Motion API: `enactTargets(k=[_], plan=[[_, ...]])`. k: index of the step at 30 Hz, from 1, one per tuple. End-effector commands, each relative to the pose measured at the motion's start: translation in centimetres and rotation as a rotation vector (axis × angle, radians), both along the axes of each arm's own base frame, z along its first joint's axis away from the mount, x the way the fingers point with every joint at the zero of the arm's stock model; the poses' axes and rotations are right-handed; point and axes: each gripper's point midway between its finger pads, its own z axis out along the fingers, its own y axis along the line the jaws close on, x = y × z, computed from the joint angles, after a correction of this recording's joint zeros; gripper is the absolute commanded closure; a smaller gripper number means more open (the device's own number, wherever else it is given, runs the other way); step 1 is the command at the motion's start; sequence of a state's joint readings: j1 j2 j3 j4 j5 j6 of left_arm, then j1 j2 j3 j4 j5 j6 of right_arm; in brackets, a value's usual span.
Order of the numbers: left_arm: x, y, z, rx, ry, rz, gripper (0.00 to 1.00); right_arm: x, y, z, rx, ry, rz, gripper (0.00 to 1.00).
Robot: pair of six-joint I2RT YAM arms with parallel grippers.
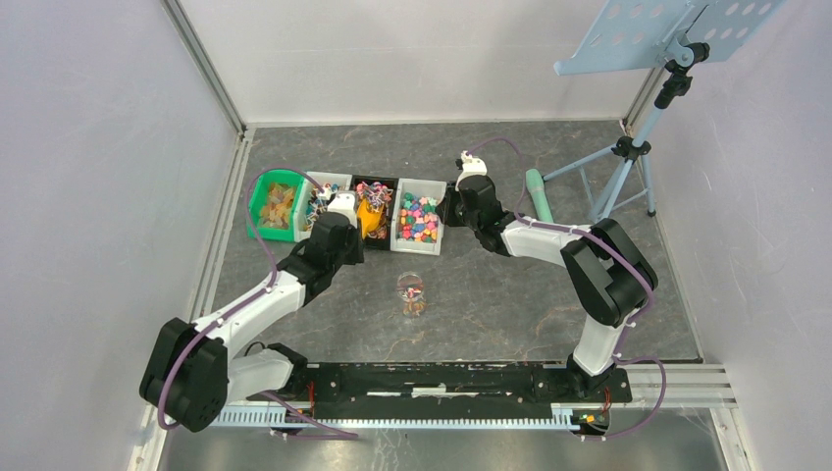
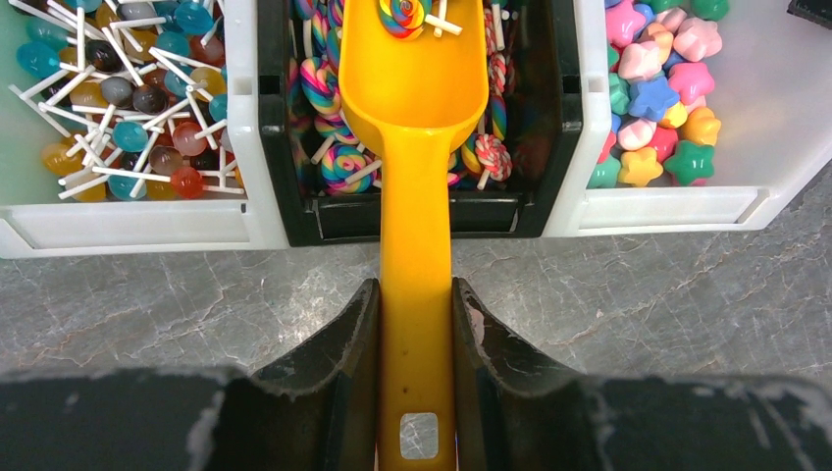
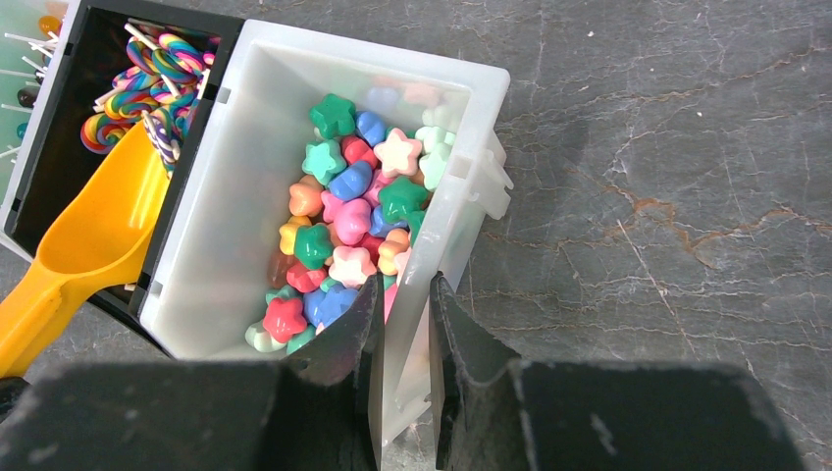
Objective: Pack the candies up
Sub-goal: Scoop the fake candies from the storage box.
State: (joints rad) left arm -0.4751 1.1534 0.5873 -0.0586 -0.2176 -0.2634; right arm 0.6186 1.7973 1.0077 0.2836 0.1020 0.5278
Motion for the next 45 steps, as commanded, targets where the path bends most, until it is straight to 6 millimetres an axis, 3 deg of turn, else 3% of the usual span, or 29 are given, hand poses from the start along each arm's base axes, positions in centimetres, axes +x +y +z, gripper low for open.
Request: enactTargets(k=[1, 13, 21, 40, 45], plan=[[-0.6, 0.5, -0.4, -0.040, -0.011, 0.065, 0.98, -2.1, -0.6, -3.6, -0.100, 0.093, 0.070, 1.00], [-1.9, 0.0, -0.7, -0.042, -0.043, 0.052, 0.98, -2.0, -0.5, -3.0, -0.095, 0.080, 0.071, 1.00], [-2.0, -0.2, 0.7, -0.079, -0.107, 0.049, 0.98, -2.1, -0.7, -2.7, -0.087, 0.071, 0.064, 1.00], [-1.6, -0.2, 6.9, -0.140, -0.344, 0.008, 0.98, -0.7, -0.1, -0.8, 0.009, 0.058, 0.005, 1.00], [-2.0, -0.9, 10.0, -0.185, -0.432, -0.054, 0.98, -0.7, 0.6, 0.4, 0.045, 0.047, 0.031, 0.89]])
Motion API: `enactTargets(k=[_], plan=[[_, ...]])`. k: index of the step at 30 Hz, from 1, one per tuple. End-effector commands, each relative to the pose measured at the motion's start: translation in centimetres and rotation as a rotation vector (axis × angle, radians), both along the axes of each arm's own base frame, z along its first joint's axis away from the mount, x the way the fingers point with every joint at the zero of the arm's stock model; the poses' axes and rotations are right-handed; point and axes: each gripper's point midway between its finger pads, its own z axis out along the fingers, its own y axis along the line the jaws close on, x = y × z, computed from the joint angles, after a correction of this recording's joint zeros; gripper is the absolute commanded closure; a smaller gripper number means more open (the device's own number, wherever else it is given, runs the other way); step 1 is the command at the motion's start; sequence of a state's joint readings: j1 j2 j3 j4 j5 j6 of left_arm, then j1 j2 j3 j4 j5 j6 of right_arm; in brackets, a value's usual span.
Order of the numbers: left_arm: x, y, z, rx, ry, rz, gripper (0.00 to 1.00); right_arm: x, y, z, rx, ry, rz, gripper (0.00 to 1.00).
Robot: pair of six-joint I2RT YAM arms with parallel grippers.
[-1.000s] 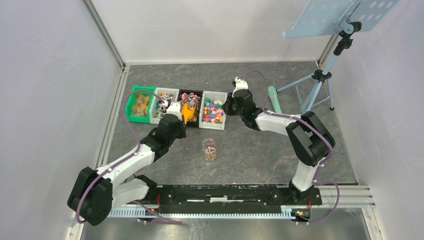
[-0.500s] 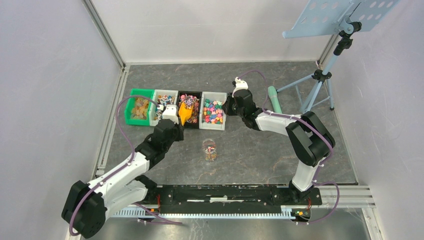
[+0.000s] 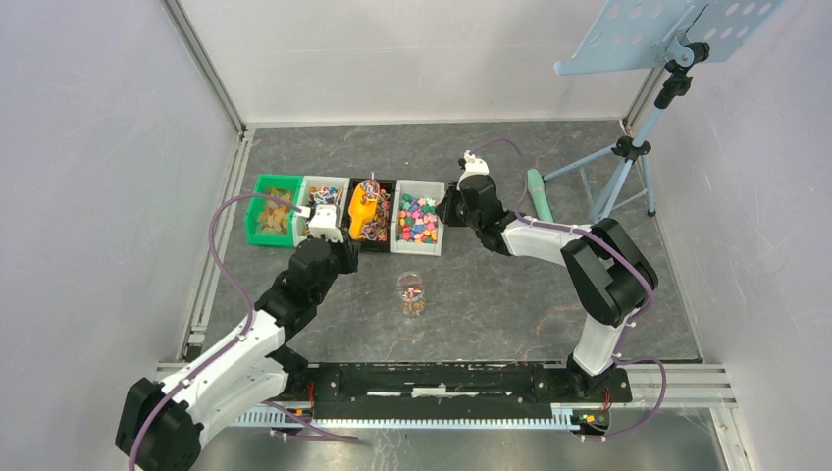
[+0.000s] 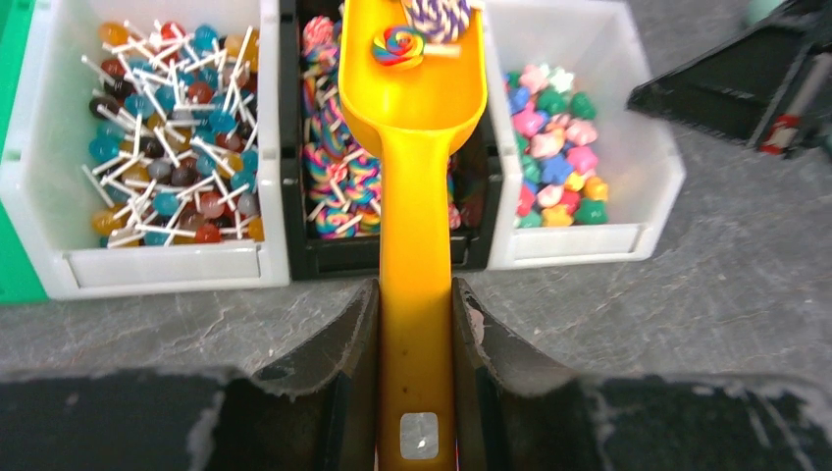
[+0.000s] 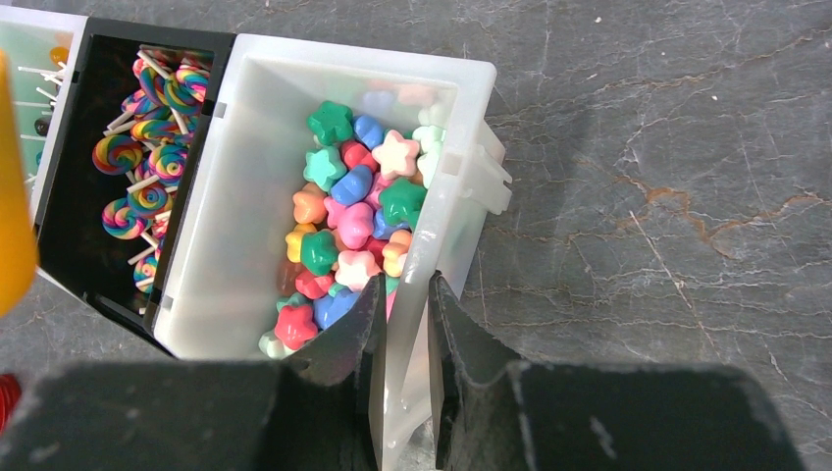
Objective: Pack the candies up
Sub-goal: Scoop the fake candies from the storage box, then place the fake candies in the packing bottle.
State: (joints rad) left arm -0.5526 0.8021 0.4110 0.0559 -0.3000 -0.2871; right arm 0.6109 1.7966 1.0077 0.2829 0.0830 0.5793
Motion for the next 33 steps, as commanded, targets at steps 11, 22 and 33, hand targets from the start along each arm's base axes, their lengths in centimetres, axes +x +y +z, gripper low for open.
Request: enactTargets(k=[11, 22, 33], plan=[[-1.0, -0.2, 9.9, -0.045, -0.308, -0.090, 0.98, -0.7, 1.2, 4.6, 0.044, -0.037, 0.083, 0.55], [-4.2, 0.1, 13.1, -0.052, -0.202, -0.159, 0.98, -2.2, -0.4, 8.7, -0.008, -0.133, 0.146, 0.18], [-9.9, -0.1, 15.3, -0.085, -0.050, -0.312, 0.98, -5.5, -5.1, 13.0, -0.127, -0.292, 0.139, 0.02]])
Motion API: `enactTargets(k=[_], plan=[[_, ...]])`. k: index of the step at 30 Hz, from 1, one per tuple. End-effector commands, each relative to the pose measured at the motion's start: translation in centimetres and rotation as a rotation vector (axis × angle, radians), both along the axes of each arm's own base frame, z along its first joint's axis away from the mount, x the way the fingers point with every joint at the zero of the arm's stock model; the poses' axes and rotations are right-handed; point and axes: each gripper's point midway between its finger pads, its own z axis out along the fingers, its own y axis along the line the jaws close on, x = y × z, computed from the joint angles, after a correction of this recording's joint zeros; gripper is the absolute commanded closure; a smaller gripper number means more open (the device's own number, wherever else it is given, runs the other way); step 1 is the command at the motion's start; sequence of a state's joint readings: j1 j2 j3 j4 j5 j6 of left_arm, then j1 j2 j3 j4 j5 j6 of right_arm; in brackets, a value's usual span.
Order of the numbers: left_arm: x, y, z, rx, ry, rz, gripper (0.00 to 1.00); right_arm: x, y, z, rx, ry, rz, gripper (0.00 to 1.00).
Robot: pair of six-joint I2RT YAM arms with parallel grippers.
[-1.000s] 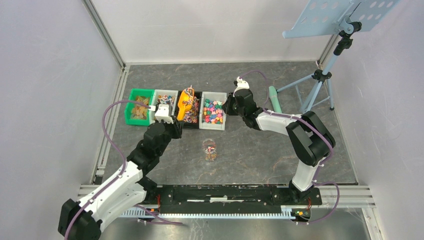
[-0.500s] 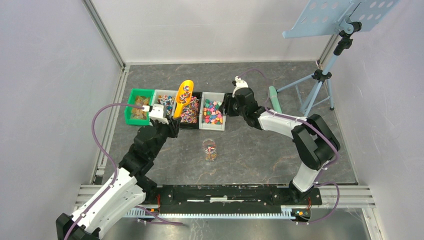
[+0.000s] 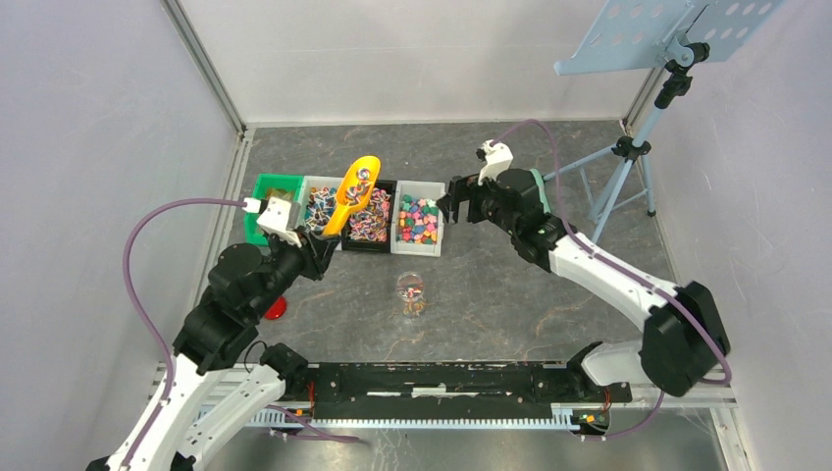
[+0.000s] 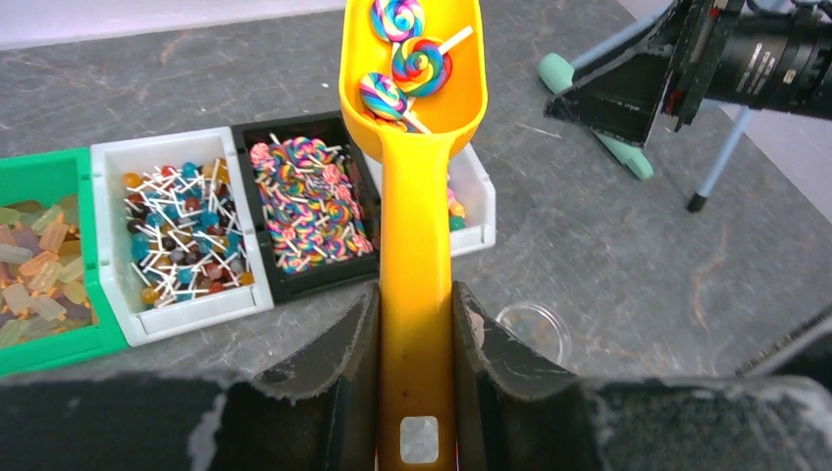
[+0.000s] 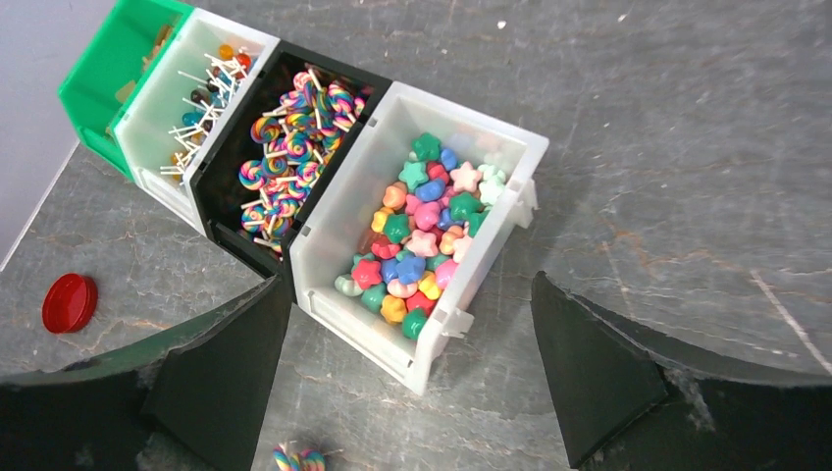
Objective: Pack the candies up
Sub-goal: Place the fake candies in the packing bottle.
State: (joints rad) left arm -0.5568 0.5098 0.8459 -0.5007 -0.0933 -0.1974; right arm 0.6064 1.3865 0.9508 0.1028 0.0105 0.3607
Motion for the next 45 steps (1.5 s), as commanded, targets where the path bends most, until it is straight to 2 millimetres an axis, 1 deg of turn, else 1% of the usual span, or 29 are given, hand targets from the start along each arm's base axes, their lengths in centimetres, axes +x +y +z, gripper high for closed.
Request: enactTargets(k=[1, 5, 10, 18, 22, 28, 36, 45], plan=[[-3.4, -0.8, 0.1, -0.012, 0.117, -0.114, 0.98, -1.3, -2.7, 1.4, -0.081, -0.082, -0.021, 0.02], [-5.2, -1.1, 0.5, -0.008, 0.156, -0.180, 0.98, -2.4, -4.0, 1.6, -0.118, -0.118, -0.020, 0.02], [-7.4, -2.4, 1.0, 0.000, 0.133, -0.338, 0.98, -3.3, -5.0, 1.3, -0.153, -0.143, -0.018, 0.02], [-9.2, -2.1, -0.2, 0.036, 0.201, -0.386, 0.98, -3.5, -6.0, 1.3, -0.211, -0.164, -0.025, 0.02], [-10.1, -1.7, -0.9, 0.067, 0.252, -0.397, 0.98, -3.8, -5.9, 1.3, -0.206, -0.165, -0.012, 0.02], [-11.7, -1.5, -1.1, 0.069, 0.306, -0.434, 0.98, -4.2, -6.0, 1.0, -0.191, -0.169, -0.009, 0.02], [-12.5, -0.7, -1.9, 0.128, 0.411, -0.423, 0.98, -4.7, -6.2, 0.6, -0.185, -0.167, -0.007, 0.02], [-12.6, -1.0, -2.5, 0.144, 0.449, -0.449, 0.98, -5.0, -6.5, 0.2, -0.189, -0.168, -0.005, 0.02]])
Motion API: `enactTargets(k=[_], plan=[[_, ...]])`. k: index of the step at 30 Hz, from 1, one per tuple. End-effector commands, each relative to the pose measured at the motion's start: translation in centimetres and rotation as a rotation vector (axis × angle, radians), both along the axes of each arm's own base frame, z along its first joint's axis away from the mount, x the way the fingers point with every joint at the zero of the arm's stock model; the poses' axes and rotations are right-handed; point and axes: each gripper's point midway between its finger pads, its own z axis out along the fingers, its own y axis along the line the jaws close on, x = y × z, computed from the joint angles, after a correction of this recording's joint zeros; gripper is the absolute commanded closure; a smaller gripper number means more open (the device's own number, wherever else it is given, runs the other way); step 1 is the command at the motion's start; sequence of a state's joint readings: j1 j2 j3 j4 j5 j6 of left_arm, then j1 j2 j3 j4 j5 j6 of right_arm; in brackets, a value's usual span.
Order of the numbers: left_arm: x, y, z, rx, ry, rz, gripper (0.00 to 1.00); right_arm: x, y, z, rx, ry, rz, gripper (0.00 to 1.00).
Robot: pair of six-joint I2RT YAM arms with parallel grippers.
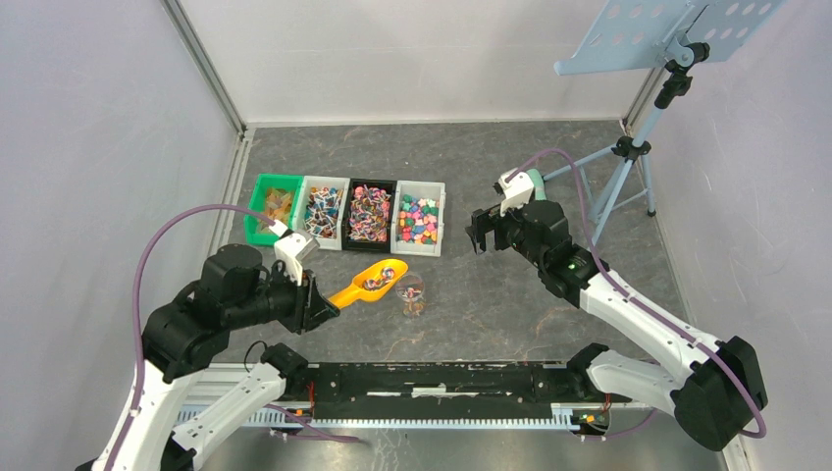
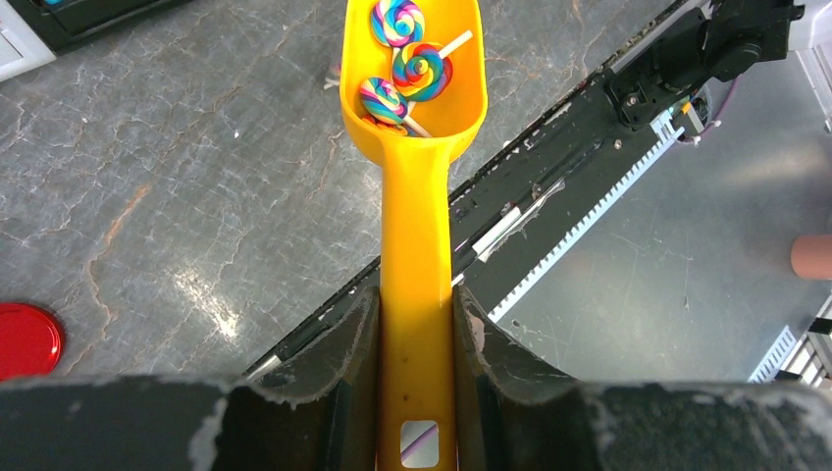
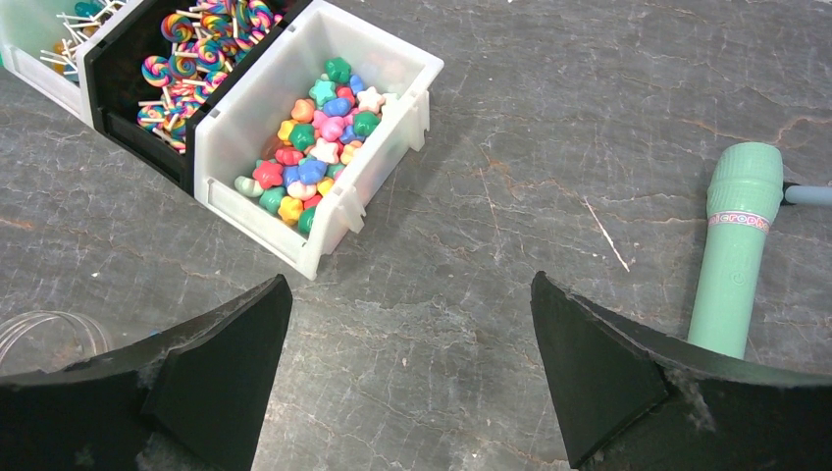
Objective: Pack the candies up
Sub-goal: Place the fake candies in the packing bottle.
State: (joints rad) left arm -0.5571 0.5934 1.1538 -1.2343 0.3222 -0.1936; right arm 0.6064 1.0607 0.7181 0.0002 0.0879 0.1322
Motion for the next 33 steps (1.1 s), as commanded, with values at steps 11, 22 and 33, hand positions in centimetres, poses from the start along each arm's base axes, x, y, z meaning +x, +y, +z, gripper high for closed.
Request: enactTargets(k=[11, 22, 33], plan=[[0.6, -1.0, 0.8, 0.019, -0.030, -0.091, 0.98, -0.1, -0.2, 0.5, 0.019, -0.042, 0.003, 0.02], [1.3, -1.2, 0.1, 0.054, 0.014, -0.088, 0.98, -0.3, -0.6, 0.4, 0.023, -0.049, -0.011, 0.02], [1.3, -1.6, 0.0, 0.055, 0.052, -0.098, 0.98, -0.6, -0.9, -0.1, 0.024, -0.043, -0.018, 0.02]])
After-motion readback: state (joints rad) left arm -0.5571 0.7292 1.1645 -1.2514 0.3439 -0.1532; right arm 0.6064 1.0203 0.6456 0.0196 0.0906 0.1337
